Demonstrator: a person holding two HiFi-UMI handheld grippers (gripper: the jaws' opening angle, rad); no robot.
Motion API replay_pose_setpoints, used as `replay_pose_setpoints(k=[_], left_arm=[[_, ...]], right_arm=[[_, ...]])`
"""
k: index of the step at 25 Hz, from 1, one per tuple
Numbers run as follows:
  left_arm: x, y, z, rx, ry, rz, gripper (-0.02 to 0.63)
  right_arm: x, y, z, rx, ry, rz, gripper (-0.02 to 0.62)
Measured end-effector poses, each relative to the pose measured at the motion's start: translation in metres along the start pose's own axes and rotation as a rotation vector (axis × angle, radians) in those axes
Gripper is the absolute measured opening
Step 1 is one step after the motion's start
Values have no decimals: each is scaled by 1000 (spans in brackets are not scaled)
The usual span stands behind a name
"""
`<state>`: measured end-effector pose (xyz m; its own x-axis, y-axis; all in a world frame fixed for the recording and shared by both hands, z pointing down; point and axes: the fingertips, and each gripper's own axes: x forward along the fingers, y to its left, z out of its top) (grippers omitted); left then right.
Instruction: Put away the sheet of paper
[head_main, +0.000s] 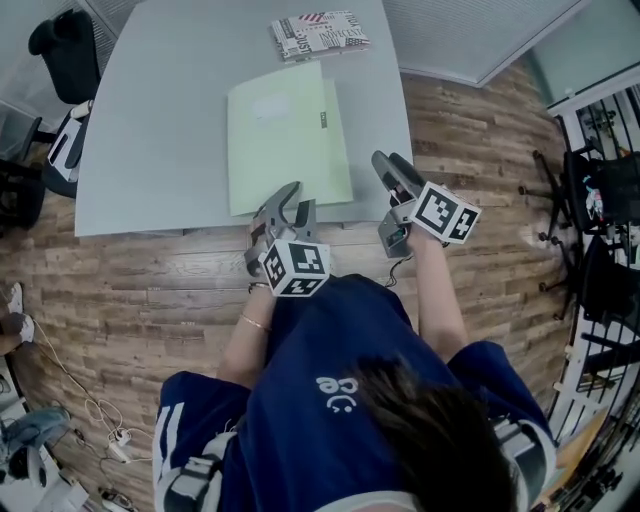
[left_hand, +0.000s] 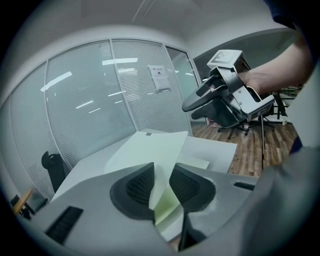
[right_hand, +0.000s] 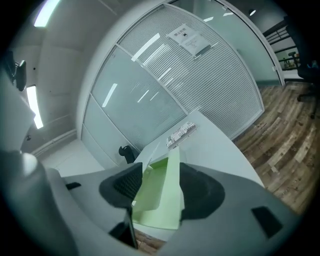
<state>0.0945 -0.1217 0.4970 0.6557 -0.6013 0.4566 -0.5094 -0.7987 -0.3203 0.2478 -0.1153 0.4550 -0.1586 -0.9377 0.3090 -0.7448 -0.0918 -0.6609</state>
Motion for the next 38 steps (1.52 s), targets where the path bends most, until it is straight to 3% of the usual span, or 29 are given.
replay_pose_setpoints(k=[5,10,16,29,33,35,38], left_arm=[[16,-23,-12,92,57,-55,91],[22,-37,-20,108,74,-116,117],[23,-45,-20,33,74,-198,160],[16,-63,-30,32,150,-355,181],[16,-68,-38,27,171,-362,181],[15,-67,-35,-2,165,-363,181],[14,-63,-26,-111,143,-373,179]], right_arm=[[-1,2,-7,41,-5,42,230],[-5,7,-13,48,-17,74,230],[-11,-3,-21,57,-11,65,236],[-7,-3,-35,58,9,86,247],[-6,-2,-33,45,-1,97,253],[-6,1,-32,44,-3,108,255],[-7,1,-32,20,-8,110,255]])
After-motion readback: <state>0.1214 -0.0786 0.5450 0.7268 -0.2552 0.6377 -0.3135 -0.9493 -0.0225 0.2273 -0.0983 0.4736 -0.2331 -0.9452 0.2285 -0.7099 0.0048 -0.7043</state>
